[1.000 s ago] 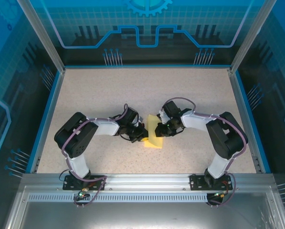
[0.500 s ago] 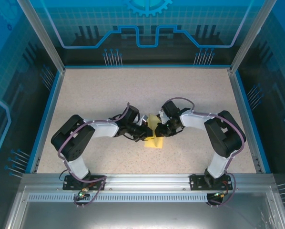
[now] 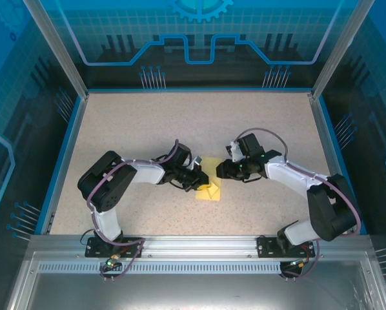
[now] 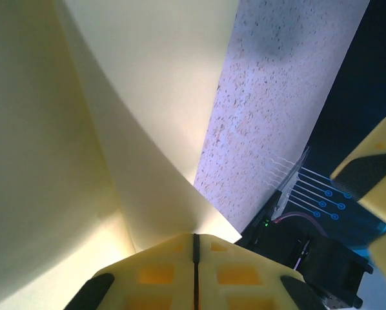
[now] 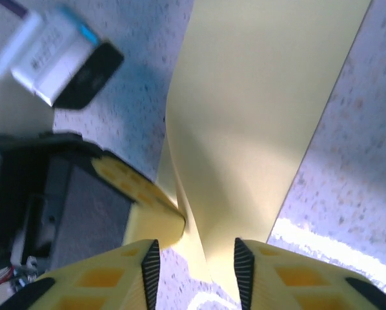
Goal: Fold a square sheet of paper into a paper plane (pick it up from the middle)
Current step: Fold the triangle a second time at the center of the table.
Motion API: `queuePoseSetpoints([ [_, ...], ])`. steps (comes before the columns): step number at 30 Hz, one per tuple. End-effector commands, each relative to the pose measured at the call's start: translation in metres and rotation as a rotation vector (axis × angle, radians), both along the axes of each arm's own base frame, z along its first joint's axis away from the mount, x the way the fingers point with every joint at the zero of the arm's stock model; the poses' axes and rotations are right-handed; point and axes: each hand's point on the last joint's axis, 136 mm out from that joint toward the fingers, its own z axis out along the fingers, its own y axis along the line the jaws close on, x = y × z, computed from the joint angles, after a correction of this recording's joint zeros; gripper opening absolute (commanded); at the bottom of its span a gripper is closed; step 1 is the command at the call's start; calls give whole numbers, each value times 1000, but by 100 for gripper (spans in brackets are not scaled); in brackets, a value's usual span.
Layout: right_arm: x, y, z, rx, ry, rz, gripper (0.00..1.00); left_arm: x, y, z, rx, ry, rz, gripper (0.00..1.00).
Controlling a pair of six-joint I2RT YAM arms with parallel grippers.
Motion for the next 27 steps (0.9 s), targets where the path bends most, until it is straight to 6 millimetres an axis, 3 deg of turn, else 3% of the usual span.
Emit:
queuePoseSetpoints([
  [1, -15, 10, -5, 99, 62, 18, 42, 6, -3, 3, 4, -13, 22, 7],
  [8, -24, 23, -19, 123, 95, 30, 44, 6, -1, 2, 10, -10, 35, 6],
  [13, -21, 27, -27, 122, 105, 27, 38, 6, -1, 3, 11, -10, 37, 5],
  [22, -18, 20, -34, 63, 96, 8, 38, 6, -1, 4, 12, -10, 38, 5],
  [27, -19, 19, -38, 49, 109, 6, 26, 8, -2, 7, 7, -18, 38, 5],
])
